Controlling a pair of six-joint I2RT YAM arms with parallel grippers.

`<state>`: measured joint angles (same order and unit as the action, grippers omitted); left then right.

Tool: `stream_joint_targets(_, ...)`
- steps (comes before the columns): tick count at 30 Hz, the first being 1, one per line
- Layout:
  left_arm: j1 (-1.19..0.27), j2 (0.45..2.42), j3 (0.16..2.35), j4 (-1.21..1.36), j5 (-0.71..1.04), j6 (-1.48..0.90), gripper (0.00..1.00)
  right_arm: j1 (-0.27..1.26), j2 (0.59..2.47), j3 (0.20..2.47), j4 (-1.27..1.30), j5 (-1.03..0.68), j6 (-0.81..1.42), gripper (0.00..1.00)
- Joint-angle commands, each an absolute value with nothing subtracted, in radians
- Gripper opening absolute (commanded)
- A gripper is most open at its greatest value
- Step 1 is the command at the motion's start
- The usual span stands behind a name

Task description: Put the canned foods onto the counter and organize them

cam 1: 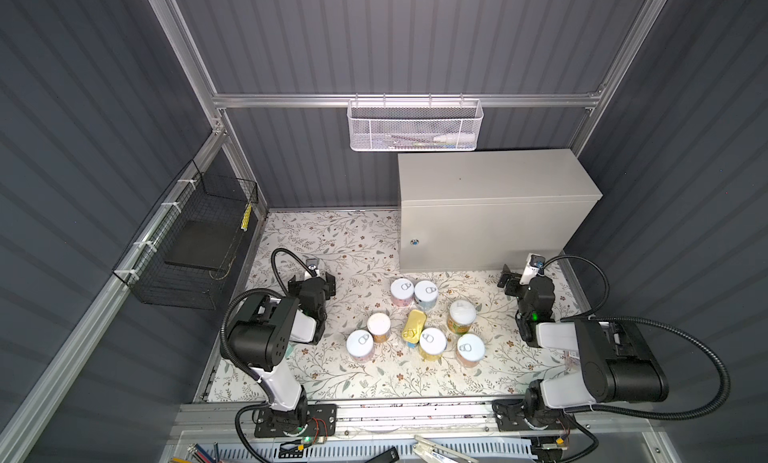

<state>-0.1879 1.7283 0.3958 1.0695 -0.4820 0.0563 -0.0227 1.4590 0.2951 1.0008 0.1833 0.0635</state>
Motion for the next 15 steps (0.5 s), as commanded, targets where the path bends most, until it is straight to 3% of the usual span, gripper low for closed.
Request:
stream_joint_targets(1, -0.183, 1.733, 0.414, 1.069, -0.502, 0.042, 1.00, -0.021, 1.461, 0.305, 1.017, 0.186, 0.067, 0.99)
stream_joint_targets(12, -0.183, 1.733, 0.414, 1.069, -0.502, 0.042, 1.00, -0.002, 1.416, 0.311, 0.976, 0.244, 0.064, 0.99)
stream_joint_targets(15, -0.183, 1.733, 0.414, 1.069, -0.502, 0.042, 1.00, 0.029, 1.311, 0.408, 0.684, 0.406, 0.107, 0.99)
